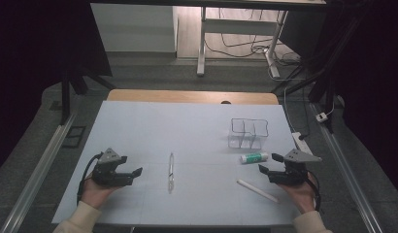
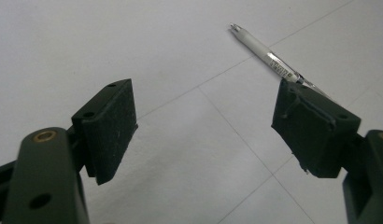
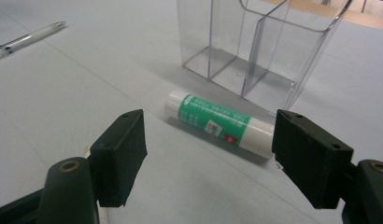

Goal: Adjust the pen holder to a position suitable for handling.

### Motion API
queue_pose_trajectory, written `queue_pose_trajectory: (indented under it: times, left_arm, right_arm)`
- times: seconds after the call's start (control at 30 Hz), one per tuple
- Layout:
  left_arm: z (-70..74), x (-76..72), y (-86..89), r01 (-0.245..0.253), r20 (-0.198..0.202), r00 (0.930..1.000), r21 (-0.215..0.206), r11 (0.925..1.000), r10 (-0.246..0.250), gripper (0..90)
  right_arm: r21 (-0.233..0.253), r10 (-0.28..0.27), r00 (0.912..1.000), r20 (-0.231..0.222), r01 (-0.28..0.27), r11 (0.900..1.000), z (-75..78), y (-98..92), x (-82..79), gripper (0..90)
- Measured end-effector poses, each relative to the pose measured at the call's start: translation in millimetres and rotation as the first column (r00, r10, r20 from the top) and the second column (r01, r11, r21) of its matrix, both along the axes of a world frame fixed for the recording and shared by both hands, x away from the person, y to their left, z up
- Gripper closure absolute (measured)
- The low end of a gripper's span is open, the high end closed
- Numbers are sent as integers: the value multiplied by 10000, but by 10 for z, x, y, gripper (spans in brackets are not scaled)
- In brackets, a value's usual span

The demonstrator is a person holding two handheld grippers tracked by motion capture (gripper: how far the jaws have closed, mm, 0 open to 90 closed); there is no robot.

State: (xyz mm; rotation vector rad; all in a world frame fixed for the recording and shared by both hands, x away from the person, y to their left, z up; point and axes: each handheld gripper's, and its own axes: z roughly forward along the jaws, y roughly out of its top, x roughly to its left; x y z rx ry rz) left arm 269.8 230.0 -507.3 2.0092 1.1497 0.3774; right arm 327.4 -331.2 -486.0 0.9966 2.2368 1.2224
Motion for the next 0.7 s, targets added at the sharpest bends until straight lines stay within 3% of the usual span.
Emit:
queue_pose_trajectory:
  times: [0.33,0.7]
  left_arm:
    - [-8,-2,-18,66,-58,10000,86,9999,-66,221]
    - [-15,7,-32,89,-143,9999,118,9999,-88,221]
  right_arm:
    - [-100,-331,9994,-35,331,9994,138,59,98,284]
    - [-289,-838,9957,-394,827,9962,165,48,241,291]
